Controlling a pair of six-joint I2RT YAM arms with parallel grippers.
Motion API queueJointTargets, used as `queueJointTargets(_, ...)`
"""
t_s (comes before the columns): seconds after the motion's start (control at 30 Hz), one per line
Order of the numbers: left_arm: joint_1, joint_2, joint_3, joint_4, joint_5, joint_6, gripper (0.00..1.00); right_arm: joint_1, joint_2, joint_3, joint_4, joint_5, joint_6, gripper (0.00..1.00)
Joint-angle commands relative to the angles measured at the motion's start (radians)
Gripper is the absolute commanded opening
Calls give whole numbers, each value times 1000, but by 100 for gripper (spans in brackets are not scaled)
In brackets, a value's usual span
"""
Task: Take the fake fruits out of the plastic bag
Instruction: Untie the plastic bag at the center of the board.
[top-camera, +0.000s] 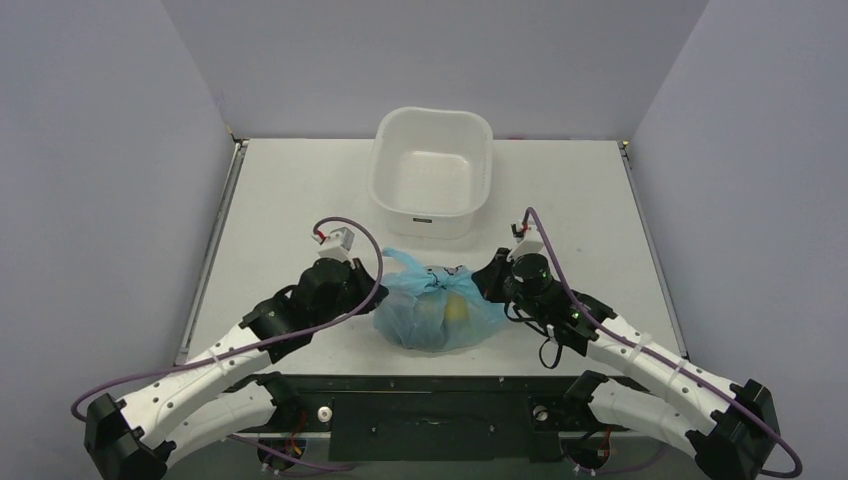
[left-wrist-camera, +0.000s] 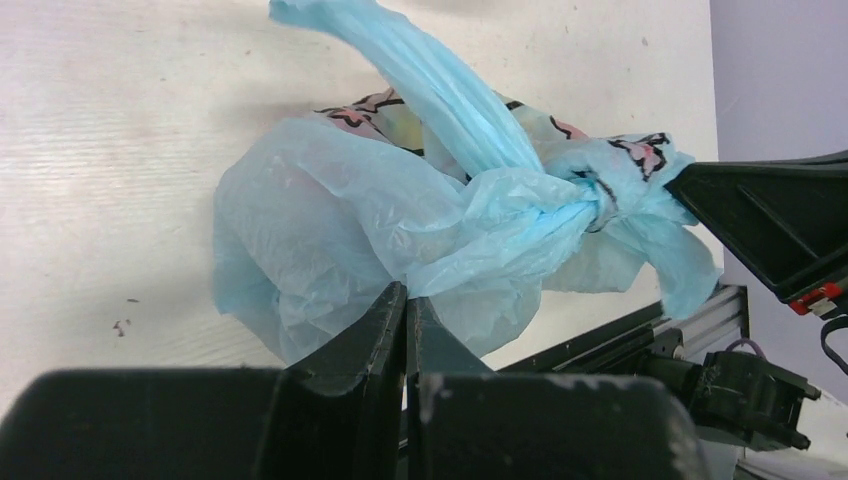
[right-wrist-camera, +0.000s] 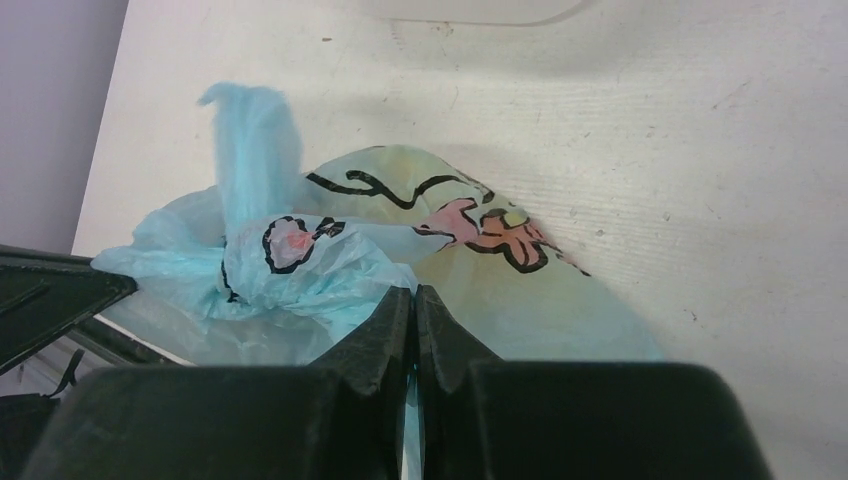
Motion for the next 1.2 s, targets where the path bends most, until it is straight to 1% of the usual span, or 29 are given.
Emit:
queueJointTargets(0.0,58,-96,-44,-77,-143,-41,0,-79,2,12,-47,80,-16,0)
queueJointTargets(0.1,110,-132,-37,-130,-142,-5,0,-142,13,19,-54,30,-24,0)
queueJointTargets(0.2,190,-157,-15,-212,-152,17,0,-246,11,19,-60,-24,-15,0)
queueJointTargets(0.27,228,-188,-17,-205,-113,44,0,-305,3,0,-51,-105,8,0)
queueJointTargets(0.33,249,-202,-38,-152,-9,76,0,-319,-6,-6,-31,-170,4,0)
queueJointTargets(0.37,253,-203,-48,-131,86,91,0,-318,-10,-5,-32,-192,-12,0)
queueJointTargets(0.43,256,-191,-34,-106,187,125,0,-319,-9,9,-57,-214,-48,0)
queueJointTargets(0.47,257,-179,-23,-120,208,139,0,-319,-7,32,-73,-221,-76,0)
queueJointTargets(0.53,257,-166,31,-145,261,156,9,-314,-1,66,-127,-235,-115,0)
queueJointTargets(0.57,257,-167,44,-154,281,160,19,-311,1,74,-154,-235,-124,0)
queueJointTargets(0.6,257,-171,70,-180,286,163,24,-306,1,88,-166,-236,-142,0)
queueJointTargets(0.63,257,-176,84,-193,294,164,33,-300,2,98,-198,-231,-148,0)
queueJointTargets(0.7,257,-191,123,-230,310,170,38,-281,-1,128,-247,-204,-161,0)
queueJointTargets(0.73,257,-196,150,-241,318,180,39,-270,-4,152,-262,-171,-170,0)
queueJointTargets(0.77,256,-196,167,-250,330,186,40,-243,-9,163,-295,-149,-176,4)
queueJointTargets(0.8,255,-182,207,-277,340,202,41,-228,-11,191,-312,-100,-192,14)
queueJointTargets(0.83,251,-170,231,-295,345,212,42,-189,-9,207,-353,-68,-198,18)
queueJointTargets(0.87,246,-134,284,-336,345,236,43,-167,-6,250,-380,11,-203,29)
queueJointTargets(0.9,219,-111,309,-357,335,245,44,-117,4,272,-429,46,-204,33)
queueJointTargets(0.93,199,-71,363,-395,290,268,44,-96,11,314,-469,106,-205,39)
queueJointTargets(0.97,136,-52,390,-411,254,279,46,-54,23,332,-484,129,-203,42)
queueJointTargets(1.0,99,-17,437,-435,144,300,46,-36,27,359,-504,171,-195,45)
queueJointTargets(1.07,-38,43,502,-457,14,338,48,3,30,382,-519,203,-171,48)
queueJointTargets(1.17,-117,186,571,-459,-78,433,50,56,10,386,-512,224,-127,49)
